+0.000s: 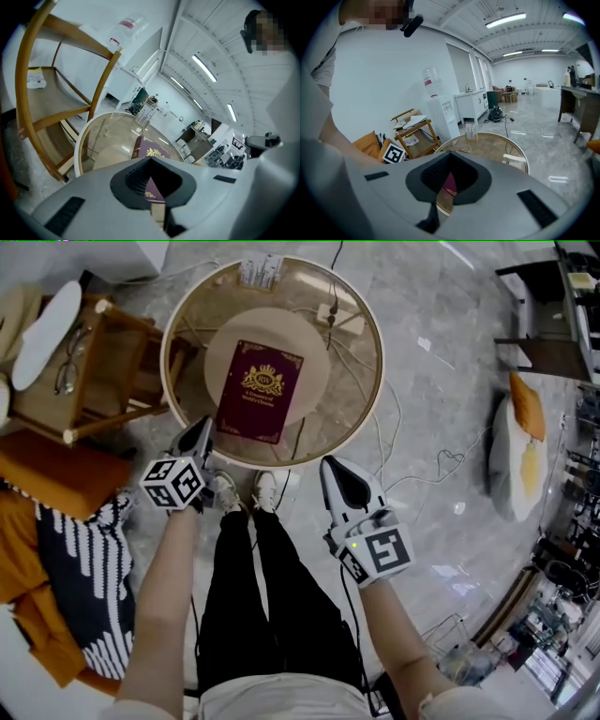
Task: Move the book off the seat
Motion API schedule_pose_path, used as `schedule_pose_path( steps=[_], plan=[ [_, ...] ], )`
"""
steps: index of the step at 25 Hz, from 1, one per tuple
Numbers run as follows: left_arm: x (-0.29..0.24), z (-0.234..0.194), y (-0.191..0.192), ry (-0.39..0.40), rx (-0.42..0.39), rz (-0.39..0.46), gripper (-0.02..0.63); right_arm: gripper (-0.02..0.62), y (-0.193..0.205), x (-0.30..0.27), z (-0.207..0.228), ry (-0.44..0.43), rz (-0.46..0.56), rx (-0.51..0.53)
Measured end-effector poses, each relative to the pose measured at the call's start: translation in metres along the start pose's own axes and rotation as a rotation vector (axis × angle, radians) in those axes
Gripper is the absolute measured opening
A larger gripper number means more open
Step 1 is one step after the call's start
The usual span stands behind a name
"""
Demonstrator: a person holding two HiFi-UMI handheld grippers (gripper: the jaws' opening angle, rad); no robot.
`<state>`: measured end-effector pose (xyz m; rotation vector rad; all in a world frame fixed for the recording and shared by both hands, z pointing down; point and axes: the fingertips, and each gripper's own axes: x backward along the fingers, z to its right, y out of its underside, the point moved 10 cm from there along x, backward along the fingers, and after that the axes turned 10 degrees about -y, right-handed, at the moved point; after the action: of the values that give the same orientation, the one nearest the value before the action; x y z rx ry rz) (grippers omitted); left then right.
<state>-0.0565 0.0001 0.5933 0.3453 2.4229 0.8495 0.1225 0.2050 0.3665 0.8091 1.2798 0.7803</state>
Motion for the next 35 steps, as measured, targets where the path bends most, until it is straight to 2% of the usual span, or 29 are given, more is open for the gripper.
schedule_pose_path(
  steps=[6,11,21,31,35],
  plan=[
    [0.037,0.04,-0.026,-0.01,-0.142,0.014,0.017,0.021,-0.03,0.02,-0.015,-0.008,0.018,0.044],
    [0.078,0.065,-0.05,-0.043,-0.121,0.097,0.017,0.021,-0.062,0.039,-0.032,-0.029,0.048,0.077],
    [0.16,0.125,-0.138,-0.034,-0.333,0.252,0.017,0.021,-0.115,0.079,-0.052,-0.037,0.118,0.125],
    [0.229,0.156,-0.213,-0.02,-0.479,0.418,0.017,0.021,-0.19,0.106,-0.078,-0.05,0.274,0.247],
    [0.26,0.16,-0.231,-0.031,-0.526,0.454,0.017,0.021,-0.202,0.126,-0.088,-0.038,0.296,0.257]
  ],
)
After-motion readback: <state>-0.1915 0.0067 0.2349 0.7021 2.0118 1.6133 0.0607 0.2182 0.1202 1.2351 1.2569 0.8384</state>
